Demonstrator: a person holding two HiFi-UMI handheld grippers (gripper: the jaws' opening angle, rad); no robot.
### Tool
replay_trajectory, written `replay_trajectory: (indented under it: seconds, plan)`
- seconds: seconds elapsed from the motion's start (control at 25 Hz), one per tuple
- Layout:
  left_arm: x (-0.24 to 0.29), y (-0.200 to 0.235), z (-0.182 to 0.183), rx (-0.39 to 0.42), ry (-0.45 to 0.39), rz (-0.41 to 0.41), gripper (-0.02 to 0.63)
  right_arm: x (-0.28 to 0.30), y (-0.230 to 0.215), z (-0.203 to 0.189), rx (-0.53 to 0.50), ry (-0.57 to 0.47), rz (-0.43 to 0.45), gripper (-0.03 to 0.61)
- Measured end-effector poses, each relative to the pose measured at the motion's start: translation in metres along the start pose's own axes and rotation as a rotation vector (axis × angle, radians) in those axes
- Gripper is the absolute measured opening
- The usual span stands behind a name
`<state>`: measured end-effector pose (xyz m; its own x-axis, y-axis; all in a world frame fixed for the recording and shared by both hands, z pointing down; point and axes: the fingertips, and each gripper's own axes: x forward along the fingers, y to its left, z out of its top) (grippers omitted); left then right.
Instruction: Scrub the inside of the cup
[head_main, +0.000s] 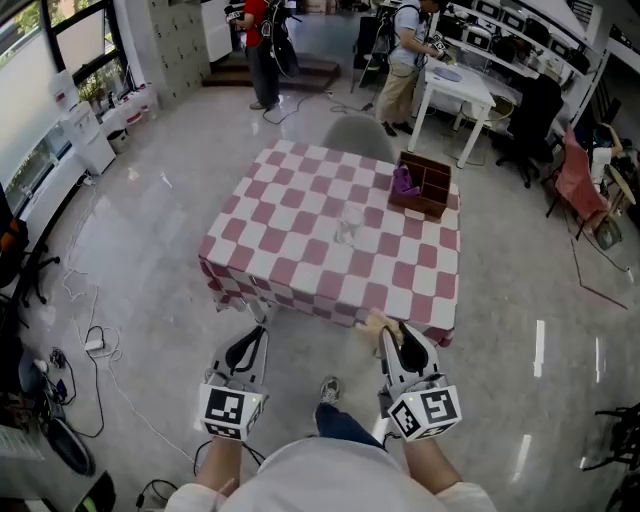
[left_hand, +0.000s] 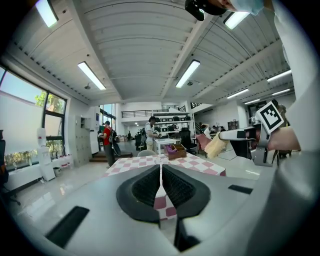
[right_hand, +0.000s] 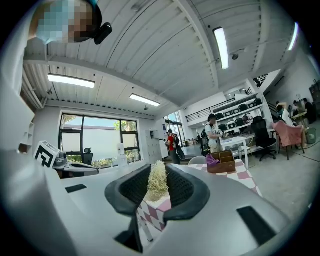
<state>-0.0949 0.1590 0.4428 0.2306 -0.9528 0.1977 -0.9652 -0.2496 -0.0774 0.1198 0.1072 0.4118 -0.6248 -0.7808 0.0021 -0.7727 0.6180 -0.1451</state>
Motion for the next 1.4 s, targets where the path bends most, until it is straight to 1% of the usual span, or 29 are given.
replay_trajectory:
  seconds: [0.36, 0.48, 0.64, 0.84, 1.0, 1.28, 1.4]
  plan:
    - [0.091, 0.019, 0.017, 0.019, -0.026, -0.078, 0.040, 0.067, -0.043, 0.000, -0.010, 0.004, -0.020, 0.104]
    - [0.121, 0.025, 0.023, 0.028, -0.032, -0.091, 0.040, 0.090, -0.061, -0.001, -0.015, 0.005, -0.019, 0.104]
    - [0.156, 0.031, 0.028, 0.051, -0.036, -0.106, 0.040, 0.114, -0.081, 0.001, -0.021, -0.006, -0.020, 0.104]
    - [0.189, 0.038, 0.029, 0.051, -0.036, -0.146, 0.041, 0.138, -0.094, 0.005, -0.024, -0.012, -0.036, 0.104]
    - [0.218, 0.043, 0.030, 0.048, -0.036, -0.207, 0.041, 0.152, -0.103, 0.003, -0.022, -0.006, -0.077, 0.104]
    - [0.276, 0.054, 0.039, 0.076, -0.032, -0.358, 0.041, 0.180, -0.113, 0.001, 0.002, -0.009, -0.185, 0.104]
    - [0.296, 0.060, 0.045, 0.080, -0.043, -0.399, 0.040, 0.192, -0.116, 0.004, 0.003, -0.016, -0.218, 0.104]
